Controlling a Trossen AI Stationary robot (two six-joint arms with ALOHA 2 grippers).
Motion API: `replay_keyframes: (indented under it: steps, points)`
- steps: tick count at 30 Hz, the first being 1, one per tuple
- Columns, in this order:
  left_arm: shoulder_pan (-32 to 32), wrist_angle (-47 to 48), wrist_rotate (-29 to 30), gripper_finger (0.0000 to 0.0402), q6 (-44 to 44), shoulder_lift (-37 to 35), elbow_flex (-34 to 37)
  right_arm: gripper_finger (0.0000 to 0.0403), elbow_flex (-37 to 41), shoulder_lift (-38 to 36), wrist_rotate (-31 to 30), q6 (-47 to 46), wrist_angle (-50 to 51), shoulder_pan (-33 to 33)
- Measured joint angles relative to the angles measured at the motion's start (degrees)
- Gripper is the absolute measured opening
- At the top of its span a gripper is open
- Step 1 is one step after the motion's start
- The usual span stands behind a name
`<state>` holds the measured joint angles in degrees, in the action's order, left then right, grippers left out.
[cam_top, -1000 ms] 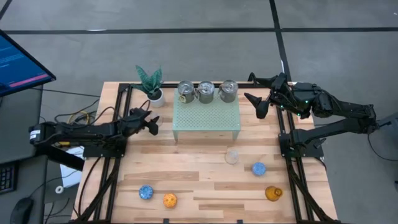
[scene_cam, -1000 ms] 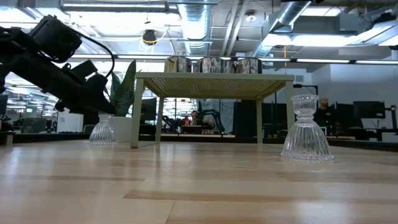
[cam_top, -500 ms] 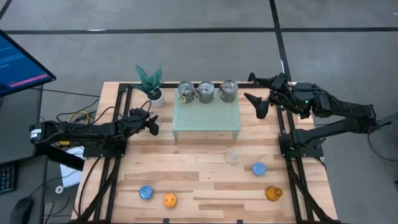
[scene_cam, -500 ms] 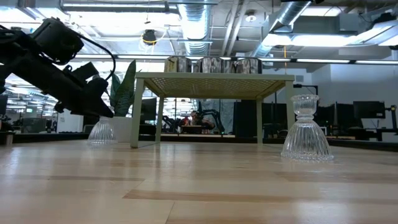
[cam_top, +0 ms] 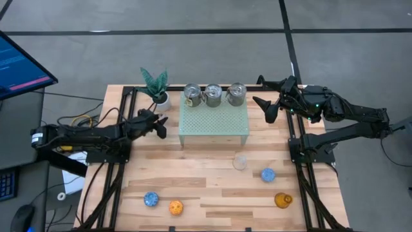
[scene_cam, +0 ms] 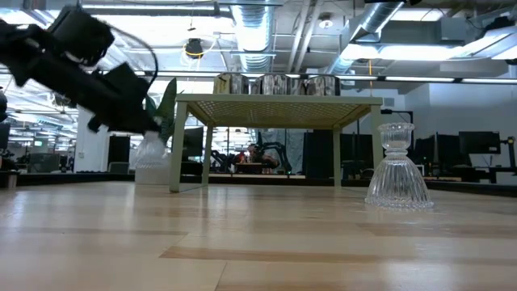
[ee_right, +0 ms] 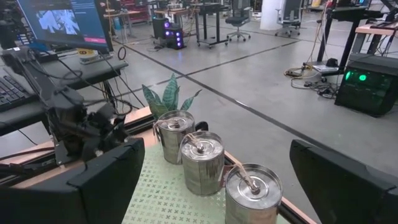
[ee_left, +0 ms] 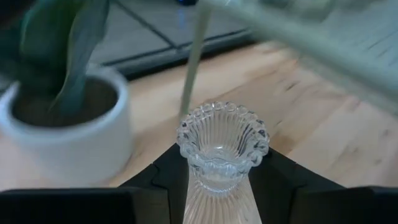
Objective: Pick & Place candle stick holders
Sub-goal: Put the top transparent glass candlestick on the shelf
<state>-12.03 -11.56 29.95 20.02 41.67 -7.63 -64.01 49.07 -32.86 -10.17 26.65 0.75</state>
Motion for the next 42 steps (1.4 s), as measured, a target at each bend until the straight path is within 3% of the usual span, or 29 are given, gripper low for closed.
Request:
replay_keyframes:
  steps: [6, 15, 21, 26, 30, 42]
  points:
    - [1.56, 3.53, 0.06, 0.0134, -5.81, -0.02, -7.25, 0.0391, 0.00, 0.01, 0.00, 0.02, 0.00, 0.00]
    - [1.59, 20.34, 0.45, 0.0135, -6.75, -0.02, -15.85, 0.0391, 0.00, -0.01, 0.00, 0.20, 0.02, 0.00]
    - [1.59, 23.56, 0.43, 0.0137, -8.41, -0.83, -22.12, 0.0391, 0.00, 0.00, 0.00, 0.20, 0.02, 0.00]
    - [2.03, 23.14, 0.07, 0.0138, -10.74, -3.46, -27.98, 0.0391, 0.00, 0.01, 0.00, 0.07, -0.09, 0.00]
    - [2.04, 19.24, -4.85, 0.0139, -9.24, -3.44, -29.67, 0.0391, 0.00, 0.01, 0.00, 0.04, -0.09, 0.00]
    - [2.12, 3.65, -15.24, 0.0139, -10.43, 12.23, -30.06, 0.0391, 0.02, -0.01, -0.14, 0.03, -0.65, 0.02]
